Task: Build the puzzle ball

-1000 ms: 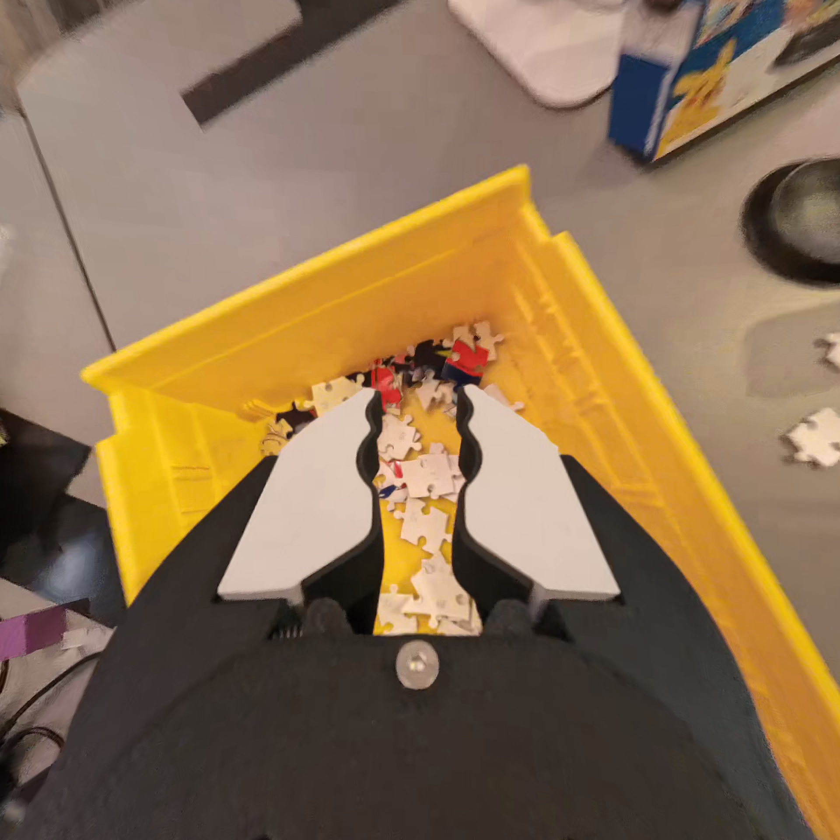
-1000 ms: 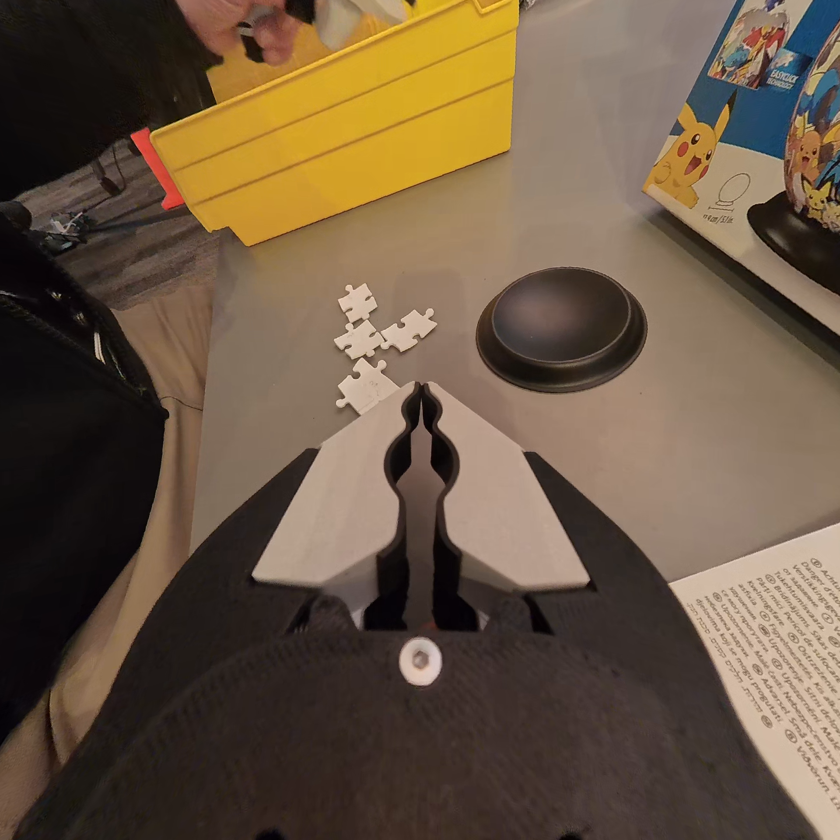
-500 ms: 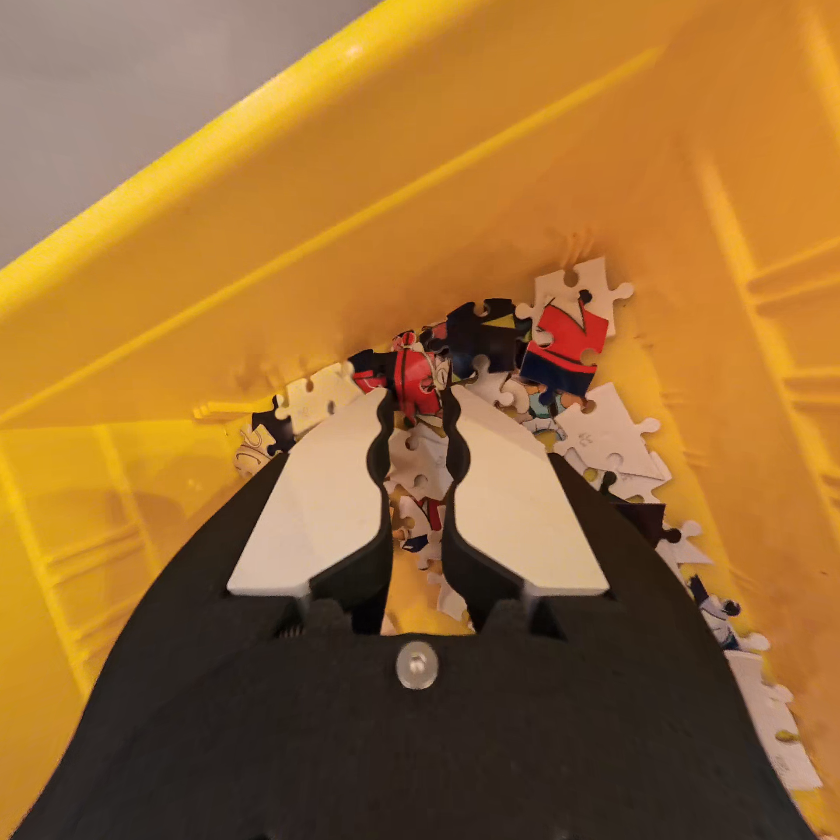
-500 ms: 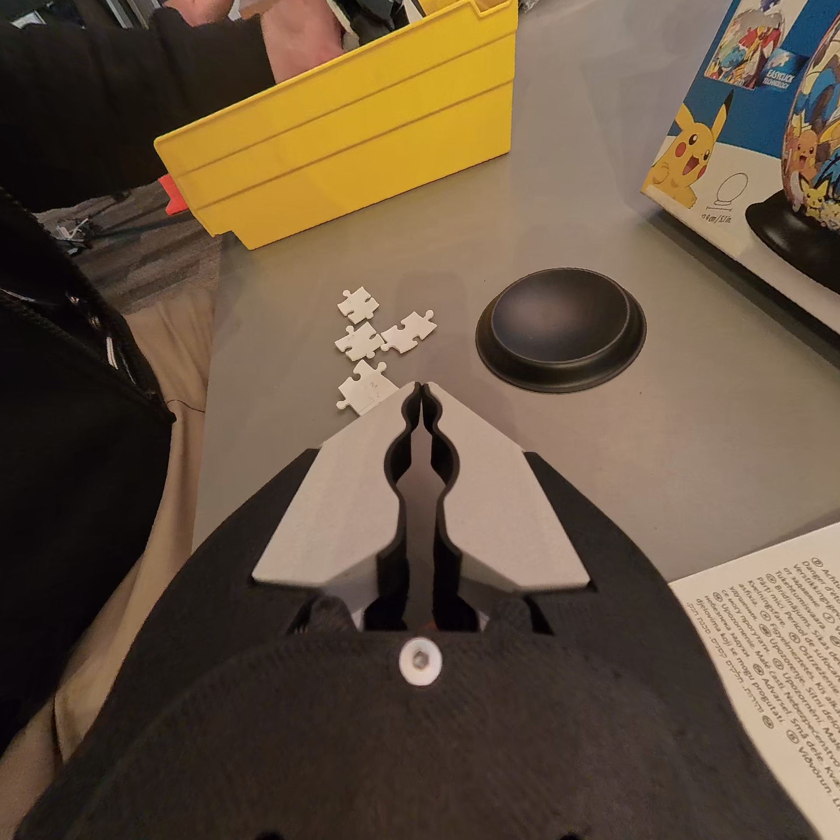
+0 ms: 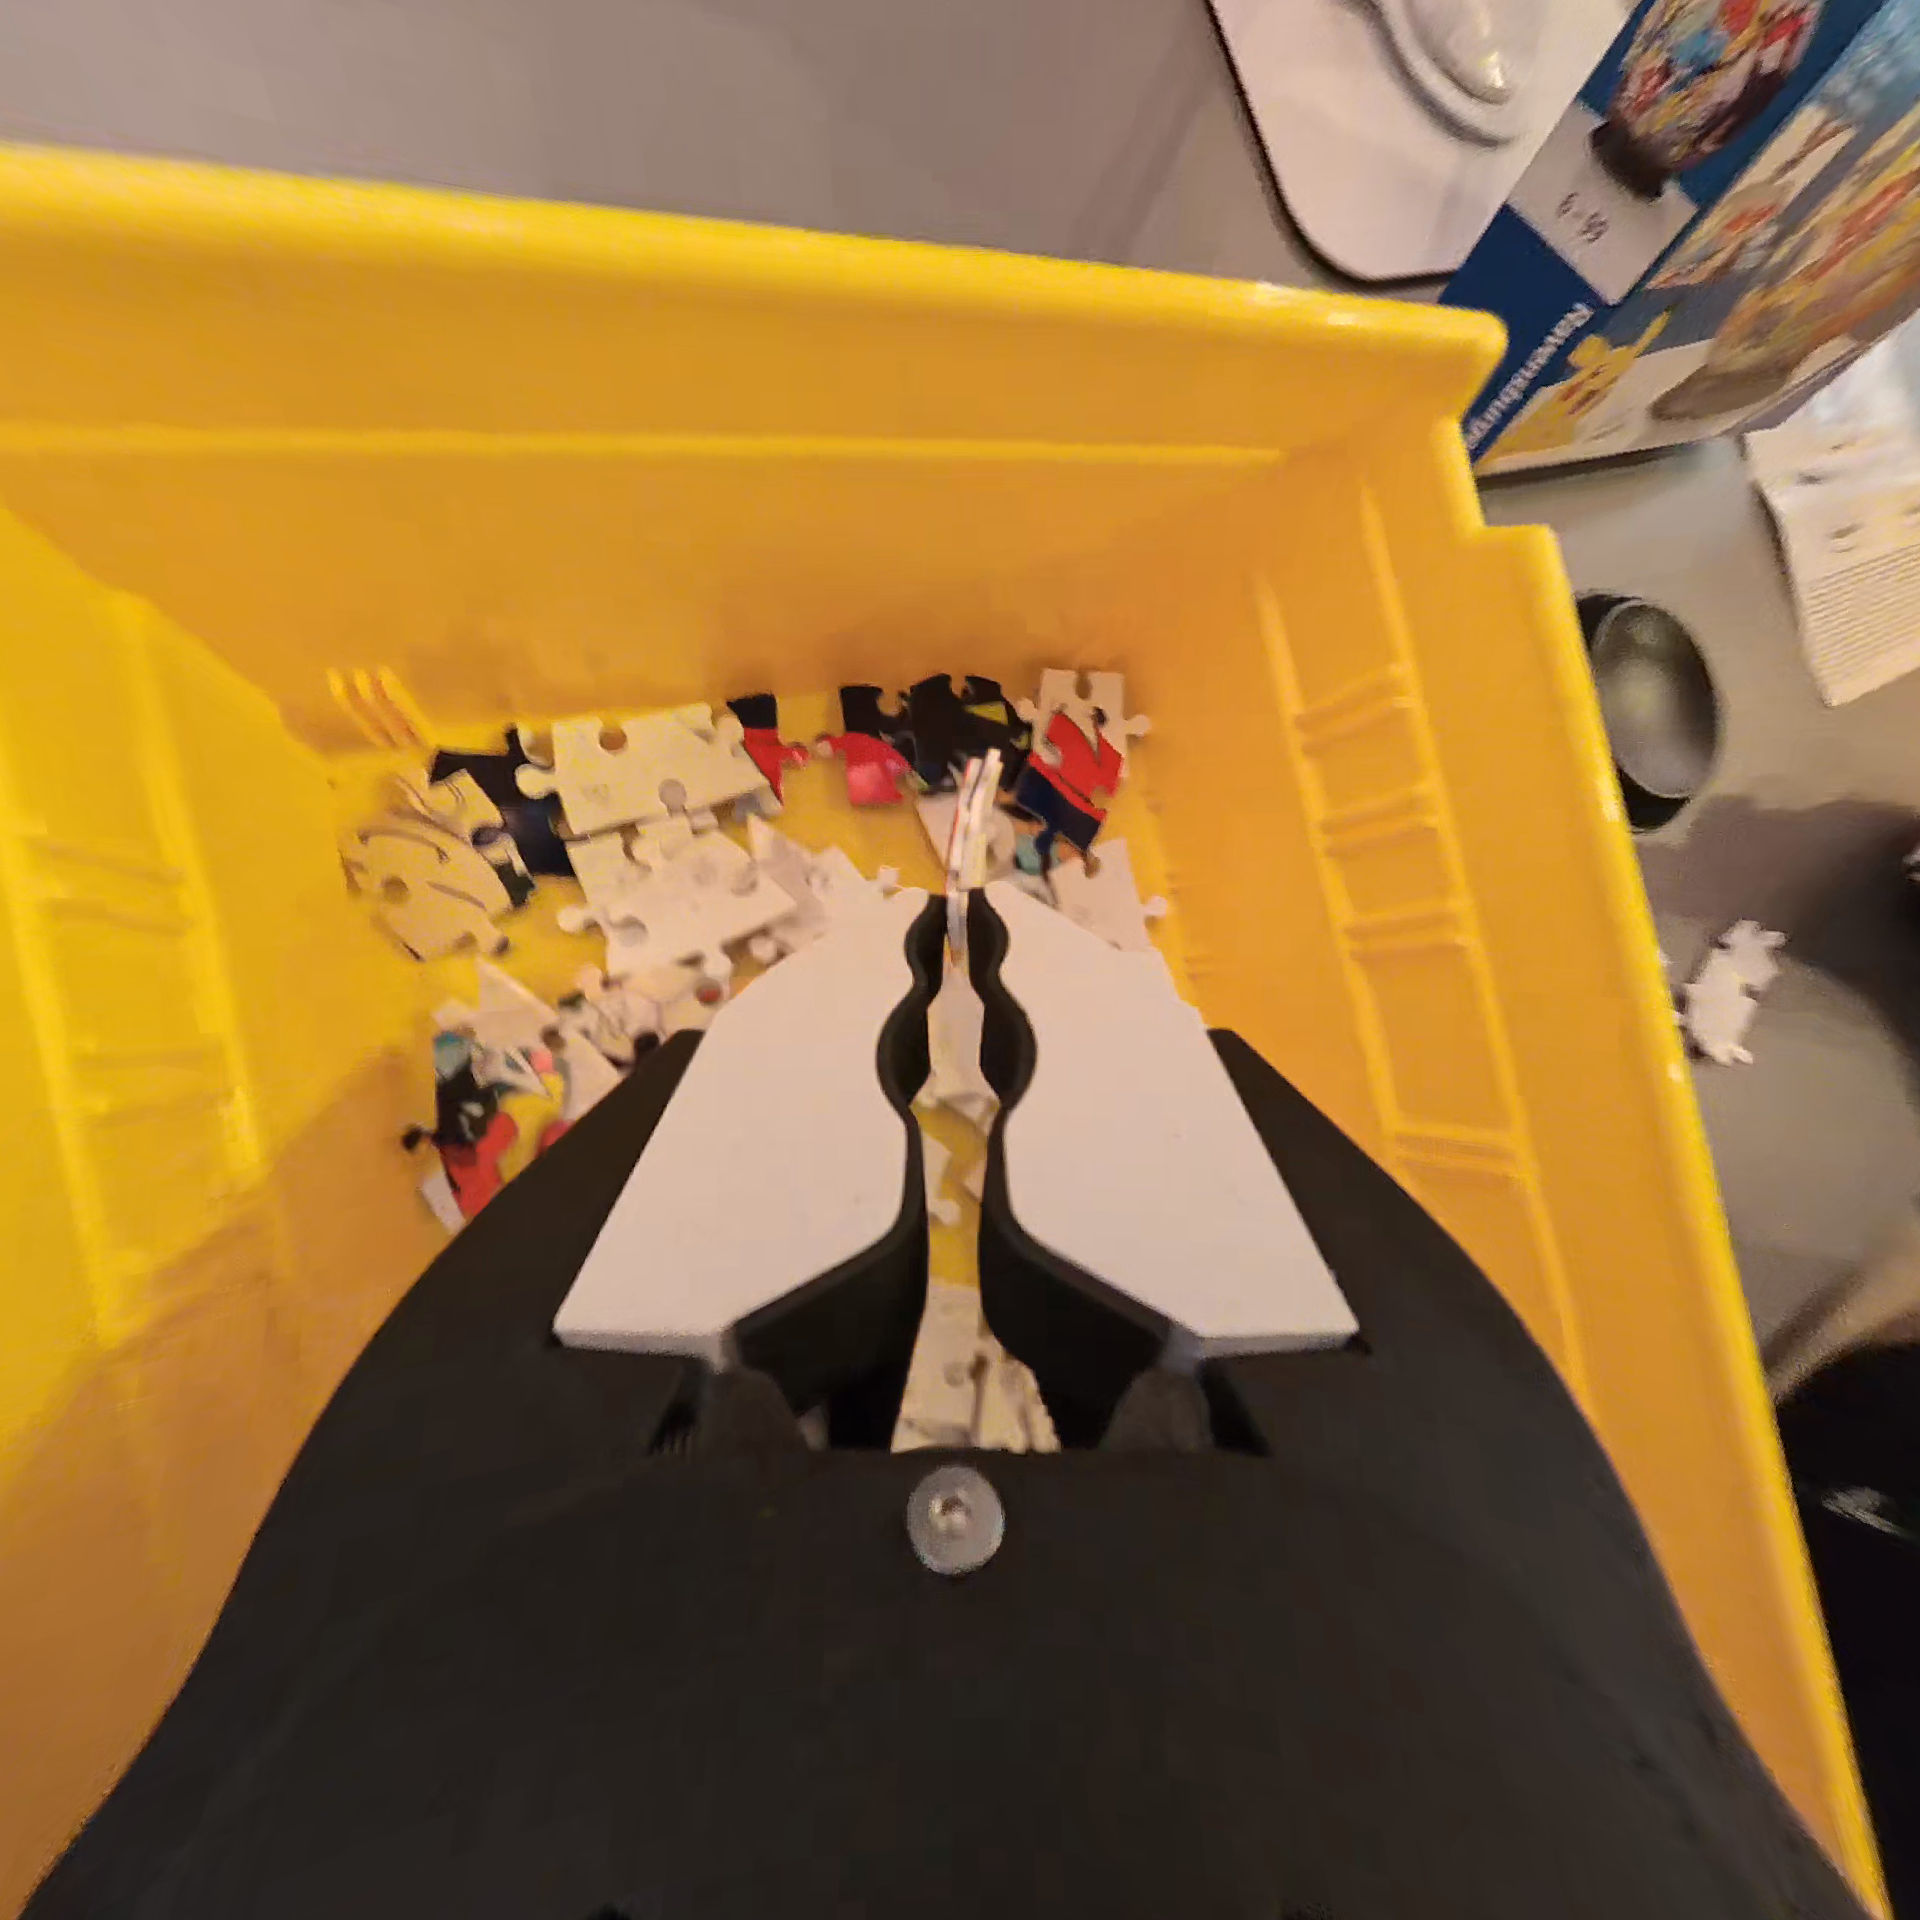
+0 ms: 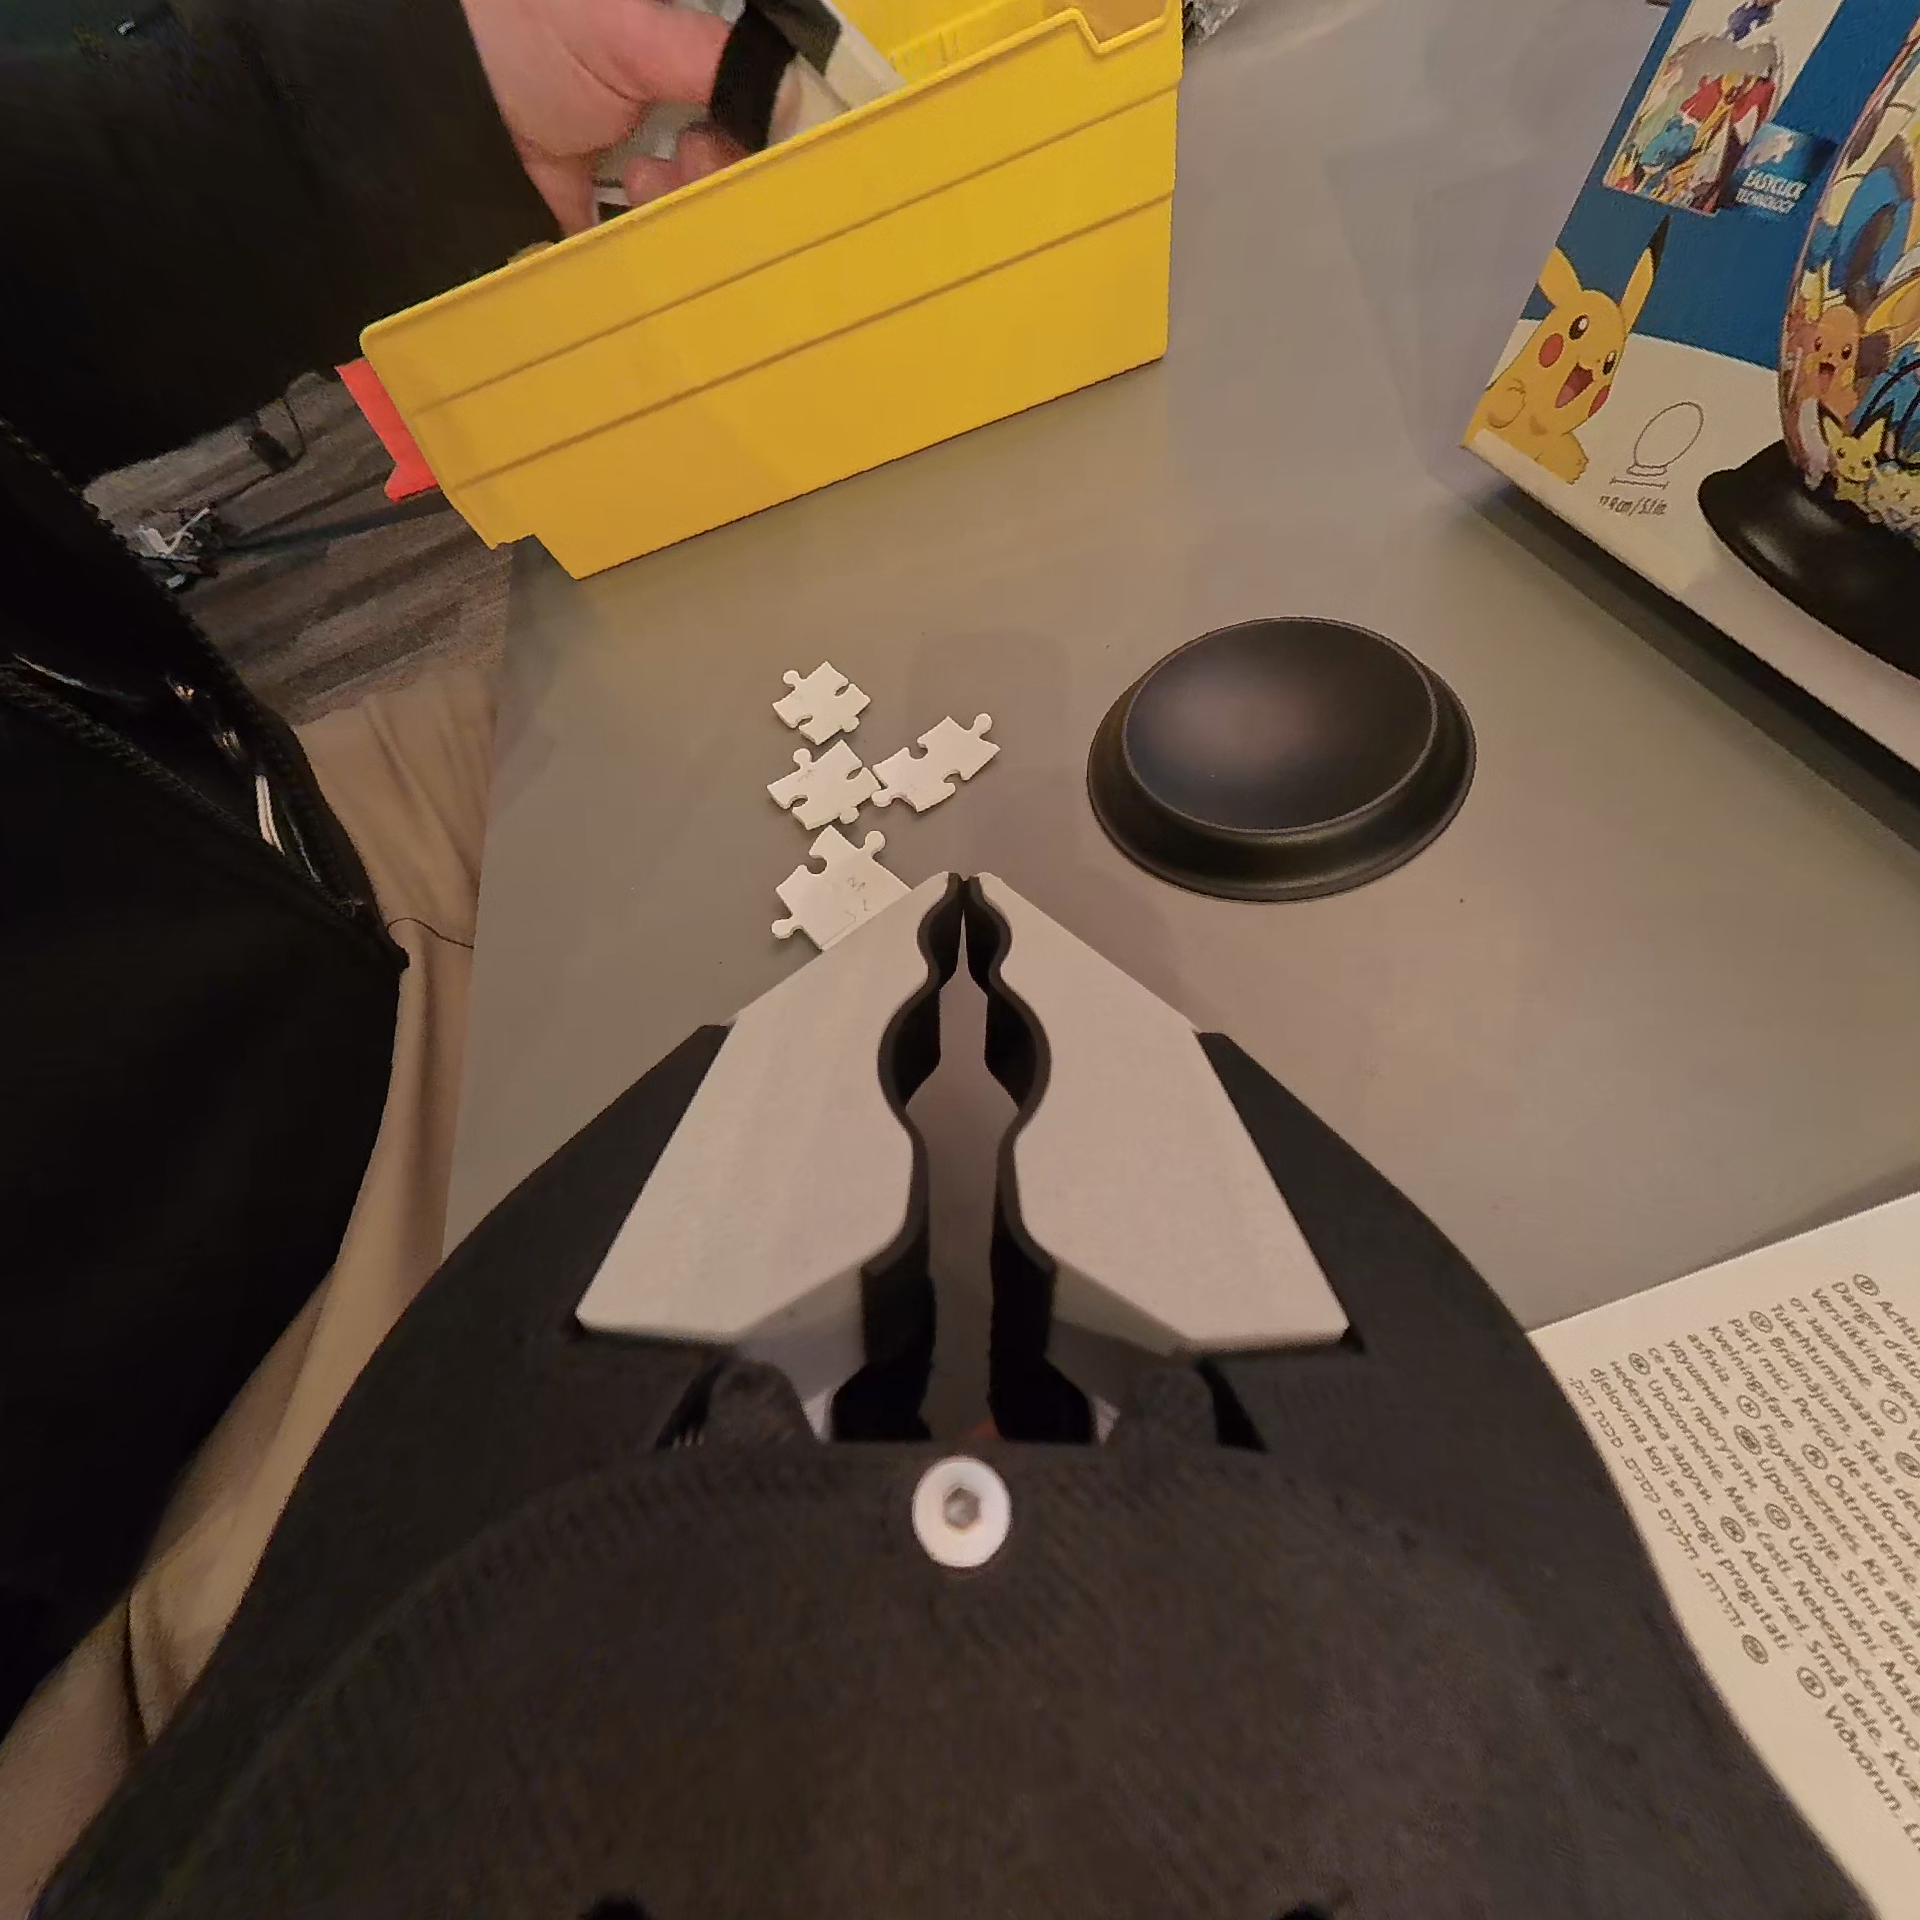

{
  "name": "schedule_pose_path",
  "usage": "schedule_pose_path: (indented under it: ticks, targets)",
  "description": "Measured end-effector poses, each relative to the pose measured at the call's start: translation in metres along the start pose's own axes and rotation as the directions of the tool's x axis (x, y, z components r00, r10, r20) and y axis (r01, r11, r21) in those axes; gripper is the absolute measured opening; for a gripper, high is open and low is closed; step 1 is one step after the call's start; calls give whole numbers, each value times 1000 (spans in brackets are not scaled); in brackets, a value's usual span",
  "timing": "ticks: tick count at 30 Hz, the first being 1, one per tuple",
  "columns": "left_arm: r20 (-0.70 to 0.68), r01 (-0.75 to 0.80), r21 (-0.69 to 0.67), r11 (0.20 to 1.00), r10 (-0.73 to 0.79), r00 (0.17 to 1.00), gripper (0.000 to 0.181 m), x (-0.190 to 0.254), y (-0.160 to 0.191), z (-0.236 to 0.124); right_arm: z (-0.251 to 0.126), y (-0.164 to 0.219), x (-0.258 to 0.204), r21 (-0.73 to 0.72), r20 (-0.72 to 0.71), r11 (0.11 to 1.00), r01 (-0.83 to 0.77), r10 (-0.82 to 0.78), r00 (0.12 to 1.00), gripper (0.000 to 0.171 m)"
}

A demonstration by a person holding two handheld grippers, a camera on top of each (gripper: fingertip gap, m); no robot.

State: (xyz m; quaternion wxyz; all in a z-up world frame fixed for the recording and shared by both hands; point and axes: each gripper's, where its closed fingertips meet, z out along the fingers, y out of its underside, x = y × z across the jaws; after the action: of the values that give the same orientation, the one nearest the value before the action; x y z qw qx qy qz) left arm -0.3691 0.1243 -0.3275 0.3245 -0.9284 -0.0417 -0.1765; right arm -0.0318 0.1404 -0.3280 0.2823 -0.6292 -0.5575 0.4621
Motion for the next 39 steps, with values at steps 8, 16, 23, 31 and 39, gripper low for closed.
schedule_pose_path:
  ticks: [8, 16, 23, 31, 39]
  targets:
    - [49, 34, -159, 987, -27, 998, 4, 0, 55, -19, 0, 0, 0, -3, 2, 1000, -1, 1, 1000, 0]
    - [174, -110, -248, 963, 156, 972, 25, -3, 71, -28, 1, 1, 0, -7, 1, 1000, -2, 2, 1000, 0]
    - [218, -138, -235, 962, 191, 957, 27, -12, 66, -32, 0, 1, 0, -4, 1, 1000, -2, 2, 1000, 0]
    - [208, -299, -195, 934, 337, 918, 33, -3, 14, 3, 1, 1, 0, -8, 0, 1000, -2, 2, 1000, 0]
    - [145, -356, -232, 905, 394, 908, 39, -12, -9, 62, 1, 1, 0, -6, 1, 1000, -5, 5, 1000, 0]
